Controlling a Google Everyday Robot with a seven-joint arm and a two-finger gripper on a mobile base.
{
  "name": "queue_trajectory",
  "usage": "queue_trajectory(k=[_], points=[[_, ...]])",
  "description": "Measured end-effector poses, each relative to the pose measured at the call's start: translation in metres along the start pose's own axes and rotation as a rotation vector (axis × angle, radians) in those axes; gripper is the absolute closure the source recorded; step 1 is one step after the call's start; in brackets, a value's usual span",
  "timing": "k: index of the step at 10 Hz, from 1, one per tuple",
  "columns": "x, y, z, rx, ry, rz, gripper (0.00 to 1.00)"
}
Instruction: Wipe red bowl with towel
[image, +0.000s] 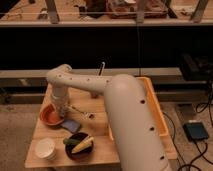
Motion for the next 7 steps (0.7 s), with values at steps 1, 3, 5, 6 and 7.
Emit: queue_trajectory(k=[1, 3, 5, 6, 7], points=[[0.009, -0.009, 0.001, 0.000, 0.006, -0.014, 1.00], [0.026, -0.041, 0.003, 0.010, 0.019, -0.062, 1.00], [0.031, -0.071, 0.004, 0.029, 0.026, -0.112, 1.00], [0.027, -0.083, 0.004, 0.045, 0.029, -0.136, 1.00], [0.019, -0.090, 0.004, 0.058, 0.030, -0.152, 1.00]])
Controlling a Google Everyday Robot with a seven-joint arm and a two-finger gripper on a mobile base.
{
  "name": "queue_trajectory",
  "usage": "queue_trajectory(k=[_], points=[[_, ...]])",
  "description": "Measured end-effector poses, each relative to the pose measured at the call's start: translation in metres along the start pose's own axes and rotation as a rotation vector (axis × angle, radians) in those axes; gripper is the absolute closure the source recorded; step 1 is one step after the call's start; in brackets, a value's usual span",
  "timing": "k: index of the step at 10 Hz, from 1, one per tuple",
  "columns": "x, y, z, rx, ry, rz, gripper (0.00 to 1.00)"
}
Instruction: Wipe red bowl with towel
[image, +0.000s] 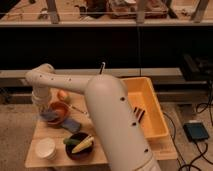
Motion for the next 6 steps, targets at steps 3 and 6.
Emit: queue_trajectory(k=[3, 6], points=[[-0.032, -0.012, 0.003, 0.026, -0.019, -0.008, 1.00], [-0.062, 0.019, 0.001, 0.010, -0.037, 0.052, 1.00]])
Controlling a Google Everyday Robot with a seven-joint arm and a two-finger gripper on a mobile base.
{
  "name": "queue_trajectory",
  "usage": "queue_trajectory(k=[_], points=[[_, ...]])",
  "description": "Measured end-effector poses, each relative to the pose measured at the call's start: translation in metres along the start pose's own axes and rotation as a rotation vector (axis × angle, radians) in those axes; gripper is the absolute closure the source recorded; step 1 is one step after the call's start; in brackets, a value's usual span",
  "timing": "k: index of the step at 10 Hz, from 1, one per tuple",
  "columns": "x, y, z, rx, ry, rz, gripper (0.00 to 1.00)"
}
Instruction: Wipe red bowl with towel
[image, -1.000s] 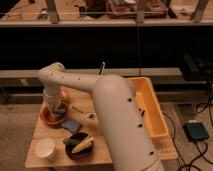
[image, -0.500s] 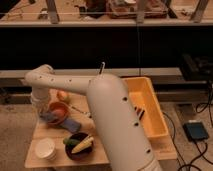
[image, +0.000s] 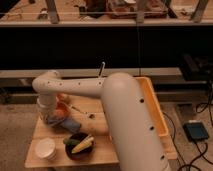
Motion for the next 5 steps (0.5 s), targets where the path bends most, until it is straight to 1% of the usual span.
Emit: queue_trajectory(k=[2, 4, 5], points=[[-0.004, 0.016, -0.003, -0.018, 0.003, 0.038, 1.00], [0.004, 0.045, -0.009, -0.052, 0.003, 0.085, 1.00], [0.014, 0.055, -0.011, -0.065, 0.004, 0.090, 1.00]])
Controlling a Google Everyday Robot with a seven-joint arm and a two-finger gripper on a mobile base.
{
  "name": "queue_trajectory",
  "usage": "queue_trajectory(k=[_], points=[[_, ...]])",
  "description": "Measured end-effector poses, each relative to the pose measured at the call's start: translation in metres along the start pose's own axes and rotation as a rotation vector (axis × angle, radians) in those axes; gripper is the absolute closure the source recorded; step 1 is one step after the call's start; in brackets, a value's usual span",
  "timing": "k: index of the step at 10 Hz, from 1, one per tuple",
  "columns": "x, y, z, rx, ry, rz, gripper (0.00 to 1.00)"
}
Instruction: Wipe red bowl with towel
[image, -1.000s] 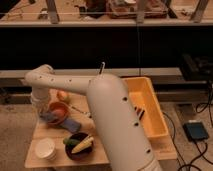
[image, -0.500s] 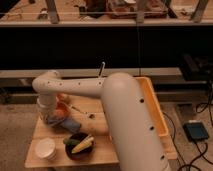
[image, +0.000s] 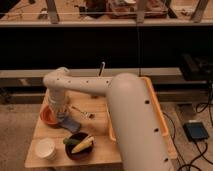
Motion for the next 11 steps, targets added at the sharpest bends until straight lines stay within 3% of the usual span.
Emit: queue_trajectory(k=[2, 4, 8, 11], points=[[0.024, 0.013, -0.001, -0.028, -0.005, 0.001, 1.00], [0.038, 0.010, 0.000, -0.036, -0.006, -0.007, 1.00], [0.060, -0.032, 0.000, -0.017, 0.012, -0.072, 1.00], [0.057, -0.067, -0.001, 0.014, 0.020, -0.128, 1.00]])
